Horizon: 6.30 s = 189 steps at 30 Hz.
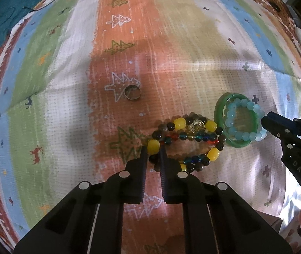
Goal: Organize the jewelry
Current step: 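Lift the yellow bead bracelet with the left tool while the right tool holds the pale blue bracelet, then open the left tool over the silver tin while the right tool releases the pale blue bracelet into it, then move the left tool toward the multicolour bracelet while the right tool approaches the green bangle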
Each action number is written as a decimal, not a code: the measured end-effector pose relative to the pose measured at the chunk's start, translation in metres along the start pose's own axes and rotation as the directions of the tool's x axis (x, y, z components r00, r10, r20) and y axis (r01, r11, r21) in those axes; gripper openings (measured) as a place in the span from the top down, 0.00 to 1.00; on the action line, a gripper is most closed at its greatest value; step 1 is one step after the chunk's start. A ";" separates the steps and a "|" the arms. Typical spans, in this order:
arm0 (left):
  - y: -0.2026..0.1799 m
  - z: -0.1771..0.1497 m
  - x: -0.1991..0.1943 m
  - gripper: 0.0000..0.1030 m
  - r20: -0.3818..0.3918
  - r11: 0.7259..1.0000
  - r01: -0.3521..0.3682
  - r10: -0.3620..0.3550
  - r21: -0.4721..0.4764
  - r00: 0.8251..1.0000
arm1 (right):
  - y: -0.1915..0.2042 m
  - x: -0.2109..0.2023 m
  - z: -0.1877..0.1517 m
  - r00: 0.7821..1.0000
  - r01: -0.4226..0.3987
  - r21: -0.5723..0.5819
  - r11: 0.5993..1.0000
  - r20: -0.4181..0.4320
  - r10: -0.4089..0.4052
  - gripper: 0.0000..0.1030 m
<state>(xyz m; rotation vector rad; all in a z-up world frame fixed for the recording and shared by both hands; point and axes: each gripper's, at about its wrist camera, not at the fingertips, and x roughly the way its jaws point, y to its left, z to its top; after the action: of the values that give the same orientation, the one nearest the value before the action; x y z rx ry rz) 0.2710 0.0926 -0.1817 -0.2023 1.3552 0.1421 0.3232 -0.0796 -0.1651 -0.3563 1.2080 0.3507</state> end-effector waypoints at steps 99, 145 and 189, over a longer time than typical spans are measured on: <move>-0.072 -0.143 -0.193 0.90 0.381 0.971 0.106 -0.182 0.213 0.907 | 0.039 -0.170 -0.122 0.932 0.006 -0.120 0.993 0.360 0.038 0.88; -0.030 -0.145 -0.172 0.51 0.344 0.999 0.008 -0.021 0.040 0.939 | 0.028 -0.160 -0.142 0.952 -0.011 -0.038 0.999 0.305 0.022 0.51; -0.016 -0.104 -0.143 0.42 0.285 0.995 -0.095 0.090 0.004 0.954 | 0.008 -0.126 -0.095 0.973 0.023 0.017 1.000 0.229 -0.026 0.31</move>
<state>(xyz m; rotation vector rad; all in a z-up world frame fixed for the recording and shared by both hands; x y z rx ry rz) 0.1454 0.0560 -0.0619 -0.0983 1.0787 0.2292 0.2004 -0.1238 -0.0761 -0.3091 0.9781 0.3520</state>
